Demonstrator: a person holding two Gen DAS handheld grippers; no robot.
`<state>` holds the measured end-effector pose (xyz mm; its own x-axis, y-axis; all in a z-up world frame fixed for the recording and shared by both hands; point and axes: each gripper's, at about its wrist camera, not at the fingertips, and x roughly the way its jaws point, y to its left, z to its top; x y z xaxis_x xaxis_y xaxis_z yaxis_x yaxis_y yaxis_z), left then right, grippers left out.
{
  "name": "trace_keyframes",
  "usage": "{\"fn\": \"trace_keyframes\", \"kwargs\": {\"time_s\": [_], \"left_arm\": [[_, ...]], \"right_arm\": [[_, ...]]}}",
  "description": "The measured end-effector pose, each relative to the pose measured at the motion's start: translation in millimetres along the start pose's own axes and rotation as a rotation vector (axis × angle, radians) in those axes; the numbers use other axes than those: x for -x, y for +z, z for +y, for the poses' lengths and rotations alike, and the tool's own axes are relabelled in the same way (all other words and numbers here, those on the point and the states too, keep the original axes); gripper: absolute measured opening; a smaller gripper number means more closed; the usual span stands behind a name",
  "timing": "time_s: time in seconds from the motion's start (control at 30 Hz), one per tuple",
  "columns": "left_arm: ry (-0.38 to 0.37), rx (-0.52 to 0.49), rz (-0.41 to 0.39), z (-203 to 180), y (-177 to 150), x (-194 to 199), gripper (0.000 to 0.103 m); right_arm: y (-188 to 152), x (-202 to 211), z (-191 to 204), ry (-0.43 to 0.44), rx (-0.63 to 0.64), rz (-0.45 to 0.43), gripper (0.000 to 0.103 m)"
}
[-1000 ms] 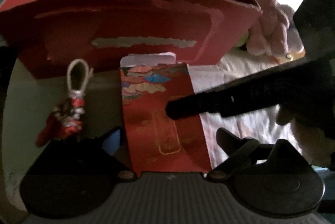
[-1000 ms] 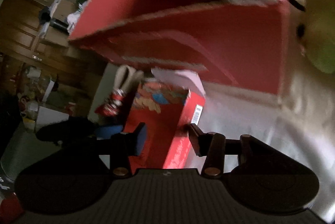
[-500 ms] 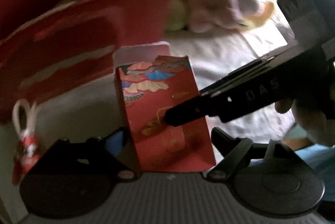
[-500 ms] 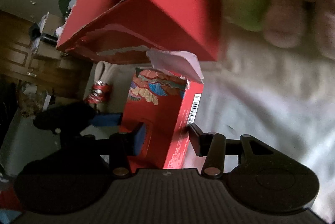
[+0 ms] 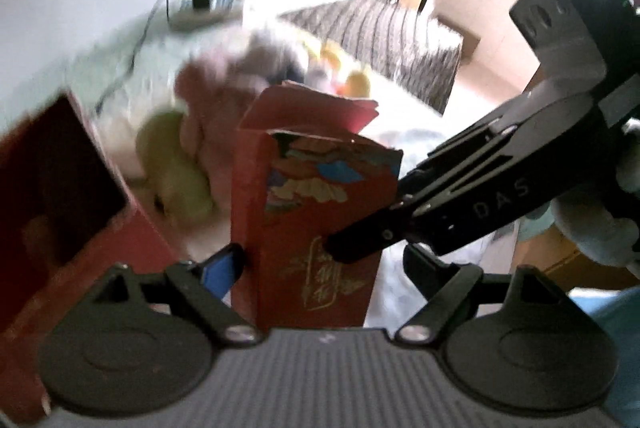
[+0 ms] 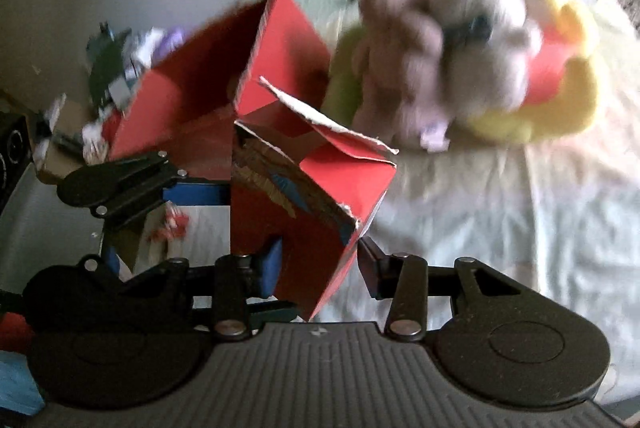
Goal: Organize objects
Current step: 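Grasp the red printed gift box with the right gripper, then carry the gift box over the red box and lower it inside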
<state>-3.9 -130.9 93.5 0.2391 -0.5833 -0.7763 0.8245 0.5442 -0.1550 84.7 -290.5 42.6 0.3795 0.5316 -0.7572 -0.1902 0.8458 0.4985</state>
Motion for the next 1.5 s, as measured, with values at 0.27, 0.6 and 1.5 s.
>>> {"fn": "trace_keyframes", "kwargs": {"time_s": [0.27,0.6,1.5], "left_arm": [[0.074,0.012,-0.169,29.1,28.6,41.7,0.085],[0.263,0.169,-0.231,117.3,17.7,94.5,0.085],[0.271,0.622,0.078,257.6,-57.0,26.8,0.085]], "right_arm": [[46.5,18.3,32.5,0.017,0.097,-0.187,0.045],[124.0,-45.9,105.9,0.14,0.231,-0.185,0.045],[141.7,-243.8,130.4,0.162,0.121,0.286,0.049]]}}
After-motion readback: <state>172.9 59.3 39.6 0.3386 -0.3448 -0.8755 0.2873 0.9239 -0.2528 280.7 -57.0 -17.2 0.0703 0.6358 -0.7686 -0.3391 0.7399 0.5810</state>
